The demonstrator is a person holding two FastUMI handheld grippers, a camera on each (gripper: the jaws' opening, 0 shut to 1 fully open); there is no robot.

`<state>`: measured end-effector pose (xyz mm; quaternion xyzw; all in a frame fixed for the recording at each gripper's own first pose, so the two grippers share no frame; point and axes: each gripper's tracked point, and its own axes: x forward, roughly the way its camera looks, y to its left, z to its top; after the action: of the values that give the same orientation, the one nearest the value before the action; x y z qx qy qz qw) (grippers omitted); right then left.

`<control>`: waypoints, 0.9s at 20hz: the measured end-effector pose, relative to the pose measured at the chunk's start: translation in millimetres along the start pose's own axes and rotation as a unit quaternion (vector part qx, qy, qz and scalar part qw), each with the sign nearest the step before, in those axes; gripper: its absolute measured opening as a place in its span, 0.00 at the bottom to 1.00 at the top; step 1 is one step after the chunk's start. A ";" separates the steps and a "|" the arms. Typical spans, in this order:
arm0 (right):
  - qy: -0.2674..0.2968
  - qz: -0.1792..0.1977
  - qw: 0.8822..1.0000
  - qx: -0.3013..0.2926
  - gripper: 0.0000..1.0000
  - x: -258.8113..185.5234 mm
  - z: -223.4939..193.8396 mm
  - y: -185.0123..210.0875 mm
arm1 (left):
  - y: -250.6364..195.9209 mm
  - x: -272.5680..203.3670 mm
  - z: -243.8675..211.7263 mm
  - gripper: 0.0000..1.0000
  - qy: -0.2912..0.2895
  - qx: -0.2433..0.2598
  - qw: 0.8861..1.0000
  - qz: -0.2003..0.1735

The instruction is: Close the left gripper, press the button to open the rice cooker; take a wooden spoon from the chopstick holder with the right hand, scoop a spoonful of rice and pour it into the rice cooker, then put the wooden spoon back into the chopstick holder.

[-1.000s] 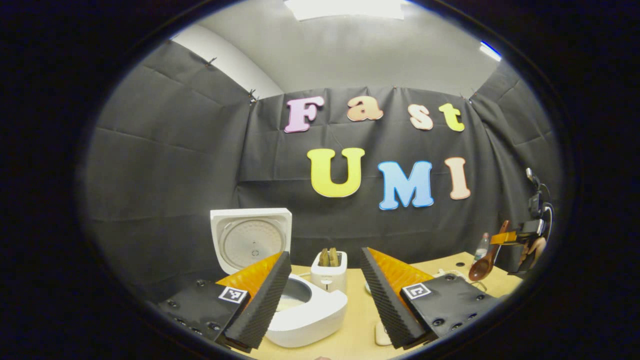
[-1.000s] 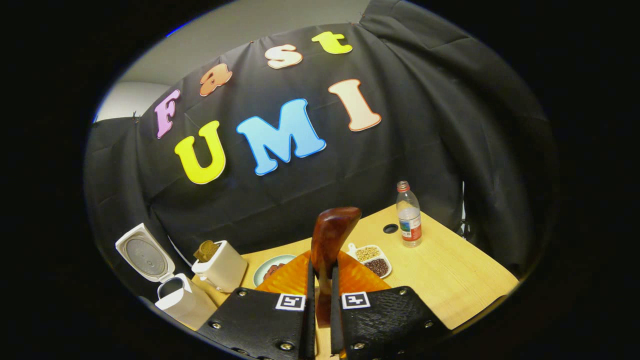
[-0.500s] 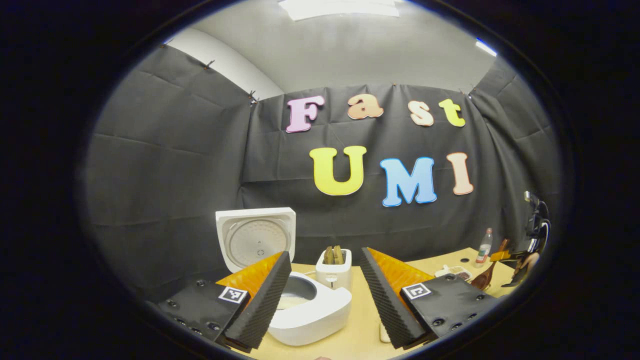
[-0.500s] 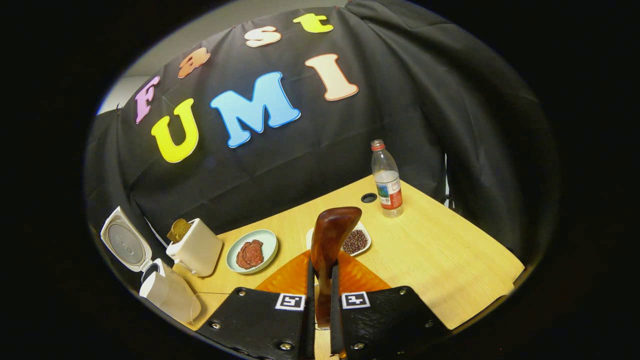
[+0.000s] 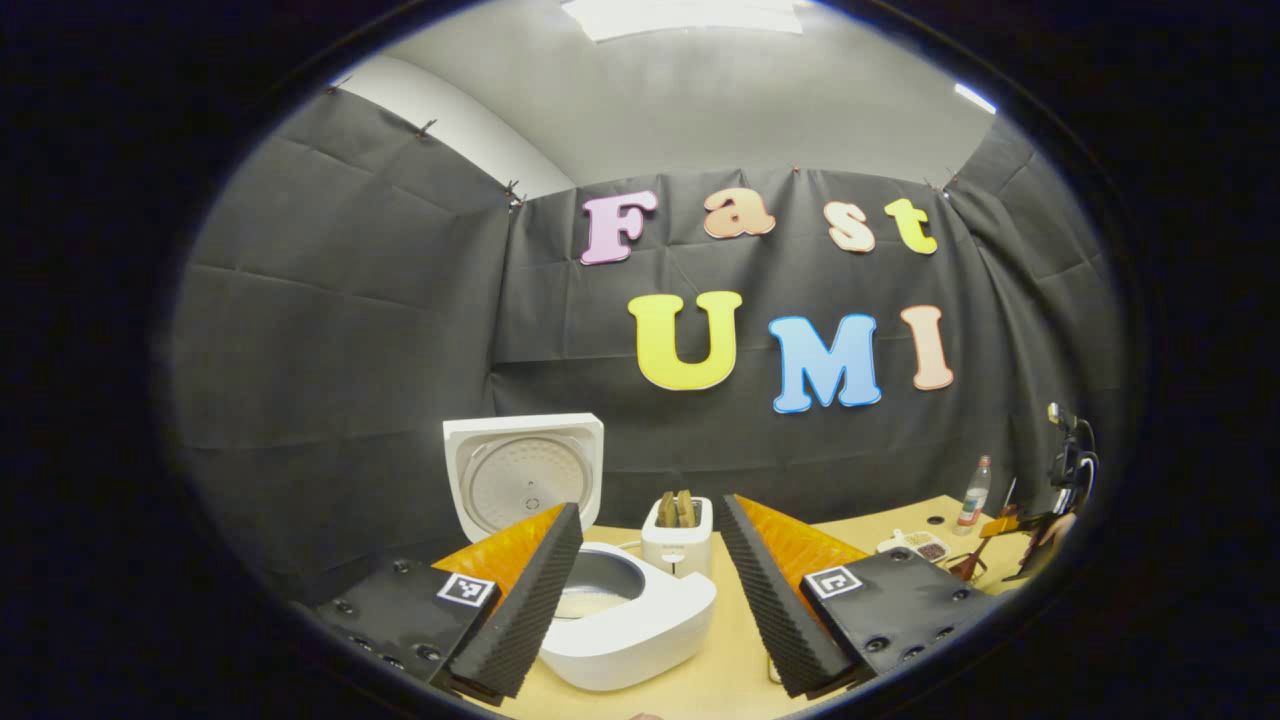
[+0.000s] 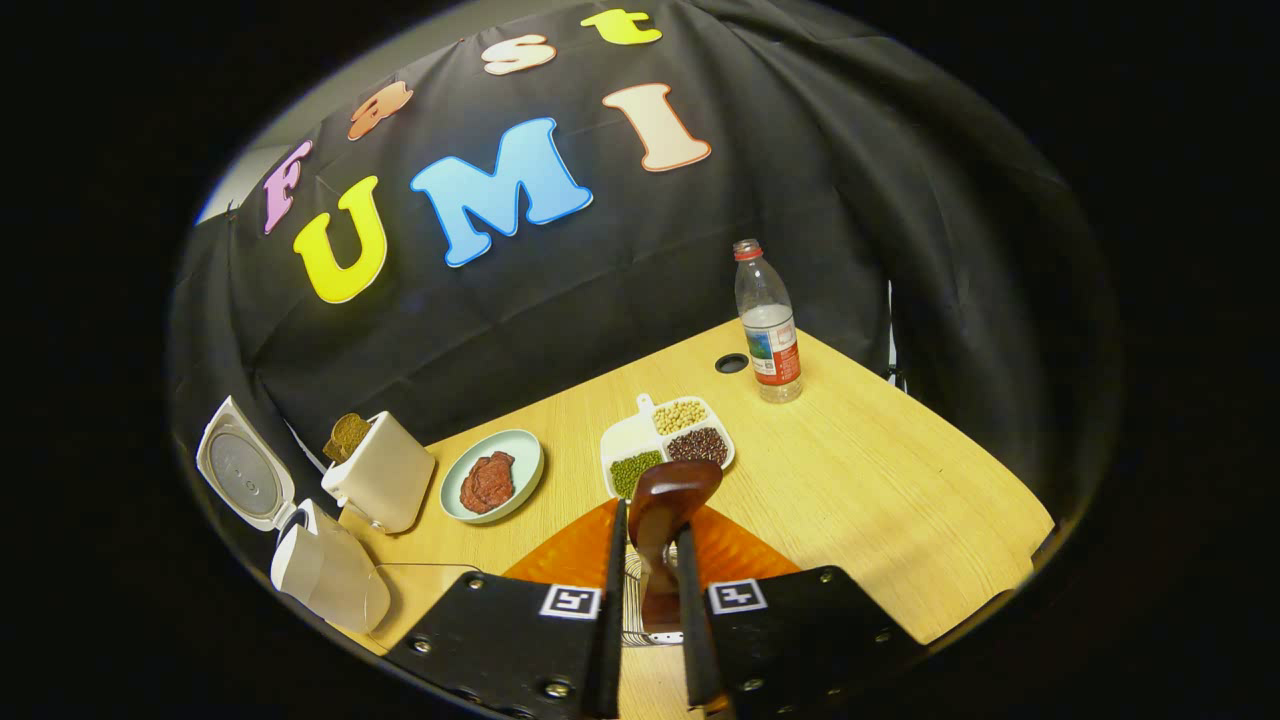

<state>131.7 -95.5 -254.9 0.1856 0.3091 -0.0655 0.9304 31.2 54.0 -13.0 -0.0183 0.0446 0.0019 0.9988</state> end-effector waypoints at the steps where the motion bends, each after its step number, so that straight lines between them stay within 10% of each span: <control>1: -0.006 -0.010 1.000 -0.010 0.35 -2.7 4.1 -5.3 | -1.0 1.0 -0.3 0.97 0.001 -0.001 1.000 -0.002; 6: -0.063 -0.055 0.994 -0.071 0.99 -32.3 42.3 -22.5 | -7.5 10.9 3.0 1.00 -0.004 0.000 1.000 -0.014; 18: -0.186 -0.013 0.970 -0.155 0.98 -125.6 120.7 38.7 | 23.5 88.9 22.6 0.97 0.010 0.030 0.999 0.021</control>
<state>106.8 -105.5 -78.4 0.0192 0.1391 -0.0622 0.9881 121.6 78.5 0.7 0.0129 0.0553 0.0215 0.9982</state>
